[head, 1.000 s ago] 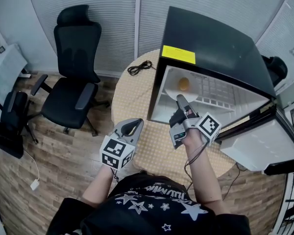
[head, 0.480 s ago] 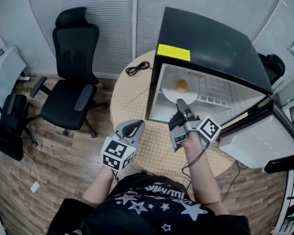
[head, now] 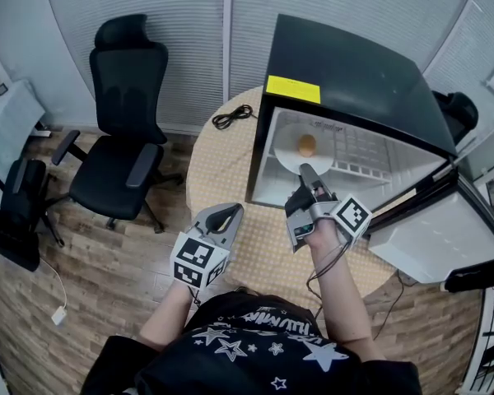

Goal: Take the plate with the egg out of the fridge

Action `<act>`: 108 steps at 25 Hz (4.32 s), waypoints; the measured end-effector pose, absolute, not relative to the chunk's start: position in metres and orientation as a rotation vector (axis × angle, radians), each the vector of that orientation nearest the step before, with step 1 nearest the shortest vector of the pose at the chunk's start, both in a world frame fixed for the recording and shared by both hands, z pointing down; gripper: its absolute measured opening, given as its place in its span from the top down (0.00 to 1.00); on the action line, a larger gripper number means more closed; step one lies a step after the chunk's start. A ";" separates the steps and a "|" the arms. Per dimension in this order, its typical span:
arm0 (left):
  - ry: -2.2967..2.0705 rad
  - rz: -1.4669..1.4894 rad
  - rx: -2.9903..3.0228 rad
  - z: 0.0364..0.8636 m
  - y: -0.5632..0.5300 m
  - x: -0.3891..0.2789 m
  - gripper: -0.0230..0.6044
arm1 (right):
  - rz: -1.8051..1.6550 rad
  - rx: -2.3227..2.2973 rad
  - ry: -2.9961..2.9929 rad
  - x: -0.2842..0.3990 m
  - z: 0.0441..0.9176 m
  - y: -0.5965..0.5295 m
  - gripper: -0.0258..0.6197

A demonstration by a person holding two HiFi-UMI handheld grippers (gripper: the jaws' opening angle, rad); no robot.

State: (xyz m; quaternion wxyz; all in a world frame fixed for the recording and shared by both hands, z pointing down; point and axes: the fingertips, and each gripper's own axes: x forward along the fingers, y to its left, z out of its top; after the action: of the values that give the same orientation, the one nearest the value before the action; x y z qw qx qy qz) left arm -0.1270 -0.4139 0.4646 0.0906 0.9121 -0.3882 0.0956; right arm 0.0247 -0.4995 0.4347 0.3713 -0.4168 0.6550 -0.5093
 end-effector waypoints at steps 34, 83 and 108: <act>-1.203 0.275 2.691 0.460 -0.378 -0.063 0.95 | -1.450 -0.833 1.783 0.047 0.431 -0.415 0.90; -1.299 0.367 2.689 0.475 -0.136 0.135 0.95 | -1.625 -0.822 1.774 0.247 0.537 -0.141 0.90; -1.216 0.217 2.719 0.467 -0.005 -0.005 0.95 | -1.517 -0.920 1.789 0.118 0.499 -0.006 0.89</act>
State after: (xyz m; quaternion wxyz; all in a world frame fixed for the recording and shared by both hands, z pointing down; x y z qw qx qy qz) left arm -0.0052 -0.0047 0.4666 0.0774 0.9077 -0.4061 0.0726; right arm 0.1183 -0.0058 0.4986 0.3058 -0.3477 0.6760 -0.5732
